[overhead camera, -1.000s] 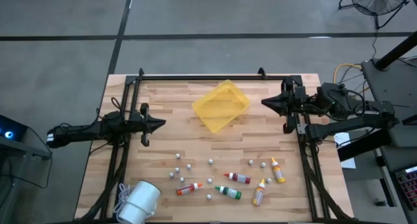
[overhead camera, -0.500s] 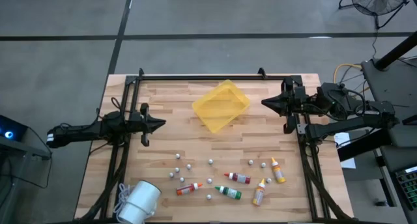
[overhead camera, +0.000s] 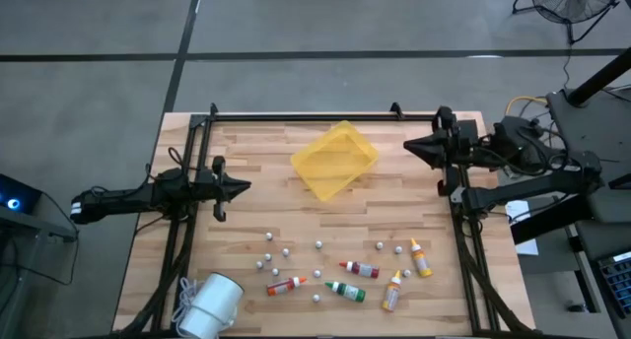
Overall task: Pick & Place food coloring
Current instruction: Put the small red food coloring bottle into the yellow bin
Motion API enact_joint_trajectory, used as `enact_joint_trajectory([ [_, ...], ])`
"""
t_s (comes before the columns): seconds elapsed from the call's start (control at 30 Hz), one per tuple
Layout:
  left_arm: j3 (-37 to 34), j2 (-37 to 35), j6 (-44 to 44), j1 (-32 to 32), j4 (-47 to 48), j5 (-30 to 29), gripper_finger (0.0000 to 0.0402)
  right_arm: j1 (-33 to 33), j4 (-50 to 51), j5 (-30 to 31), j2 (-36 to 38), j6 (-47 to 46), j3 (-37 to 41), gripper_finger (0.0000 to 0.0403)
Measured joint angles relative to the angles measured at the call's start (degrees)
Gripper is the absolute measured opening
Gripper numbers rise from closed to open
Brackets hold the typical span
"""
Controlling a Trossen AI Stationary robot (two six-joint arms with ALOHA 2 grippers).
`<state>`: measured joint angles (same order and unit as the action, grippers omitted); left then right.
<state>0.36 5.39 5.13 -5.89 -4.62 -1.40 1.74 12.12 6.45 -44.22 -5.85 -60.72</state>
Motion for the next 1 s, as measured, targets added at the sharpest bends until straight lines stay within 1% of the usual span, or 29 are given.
enact_joint_trajectory([
  [0.13, 0.00, 0.00, 0.00, 0.00, -0.02, 0.01, 0.0000, 0.00, 4.72, -2.20, -4.02, 0.24, -5.45, 0.0013],
  [0.3, 0.00, 0.00, 0.00, 0.01, -0.01, 0.01, 0.0000, 0.00, 10.81, -2.29, -7.80, 0.31, -11.76, 0.0013],
  [0.5, 0.00, 0.00, 0.00, 0.02, -0.02, 0.04, 0.0000, 0.00, 21.86, -2.41, -13.29, -0.03, -18.55, 0.0013],
  [0.73, 0.00, 0.00, 0.00, 0.03, -0.02, 0.04, 0.0000, 0.00, 27.95, -2.49, -18.97, -7.29, -22.22, 0.0013],
  [0.93, 0.00, 0.00, 0.00, 0.07, -0.01, 0.06, 0.0000, 2.41, 33.09, -2.64, -23.52, -7.30, -23.28, 0.0013],
  [1.0, 0.00, 0.00, 0.00, 0.07, -0.01, 0.05, 0.0000, 3.56, 35.16, -4.04, -24.79, -7.30, -23.42, 0.0013],
])
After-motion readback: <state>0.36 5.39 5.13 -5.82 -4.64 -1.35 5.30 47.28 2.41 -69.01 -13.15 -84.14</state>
